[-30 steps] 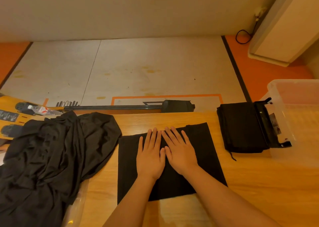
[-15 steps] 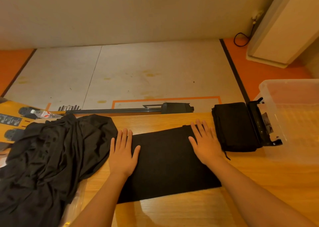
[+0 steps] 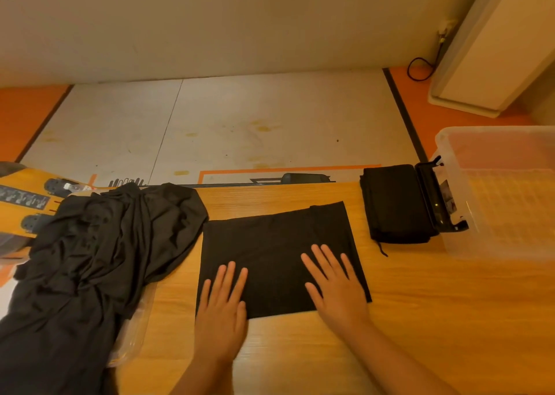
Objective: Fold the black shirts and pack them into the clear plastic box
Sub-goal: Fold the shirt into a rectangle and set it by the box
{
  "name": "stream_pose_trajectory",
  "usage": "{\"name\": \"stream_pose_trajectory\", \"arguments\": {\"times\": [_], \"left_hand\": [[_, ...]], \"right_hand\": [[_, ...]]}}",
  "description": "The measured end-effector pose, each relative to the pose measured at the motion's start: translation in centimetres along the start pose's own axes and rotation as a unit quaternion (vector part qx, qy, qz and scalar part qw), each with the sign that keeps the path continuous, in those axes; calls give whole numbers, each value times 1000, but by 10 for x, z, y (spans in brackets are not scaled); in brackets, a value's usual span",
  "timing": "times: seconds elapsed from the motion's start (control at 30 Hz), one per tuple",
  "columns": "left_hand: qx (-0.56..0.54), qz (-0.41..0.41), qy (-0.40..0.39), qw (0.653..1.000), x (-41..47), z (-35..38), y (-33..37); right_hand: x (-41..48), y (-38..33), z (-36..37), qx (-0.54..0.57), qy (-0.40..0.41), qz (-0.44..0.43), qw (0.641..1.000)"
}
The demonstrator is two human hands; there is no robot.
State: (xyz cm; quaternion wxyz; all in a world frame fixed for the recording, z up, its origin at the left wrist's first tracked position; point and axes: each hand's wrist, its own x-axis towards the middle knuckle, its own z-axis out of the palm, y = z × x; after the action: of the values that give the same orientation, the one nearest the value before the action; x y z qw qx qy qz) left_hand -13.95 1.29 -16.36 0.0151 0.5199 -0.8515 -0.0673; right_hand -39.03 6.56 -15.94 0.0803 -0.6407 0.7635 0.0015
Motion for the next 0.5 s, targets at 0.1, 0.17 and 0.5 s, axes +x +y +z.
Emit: {"name": "stream_pose_trajectory", "arguments": {"times": [0.1,0.17,0.5], "left_hand": [[14,-14,-19,1000,-7,-1,-23],[31,-8,-31,999,-7,-2,-30],[-27,-4,-36,999,-60,-10,53]], "right_hand": [[-16,19,-3,1,-25,55,998],[-29,30,-3,8,-35,83,996],[-95,28,-9,34,-45,112,992]]}}
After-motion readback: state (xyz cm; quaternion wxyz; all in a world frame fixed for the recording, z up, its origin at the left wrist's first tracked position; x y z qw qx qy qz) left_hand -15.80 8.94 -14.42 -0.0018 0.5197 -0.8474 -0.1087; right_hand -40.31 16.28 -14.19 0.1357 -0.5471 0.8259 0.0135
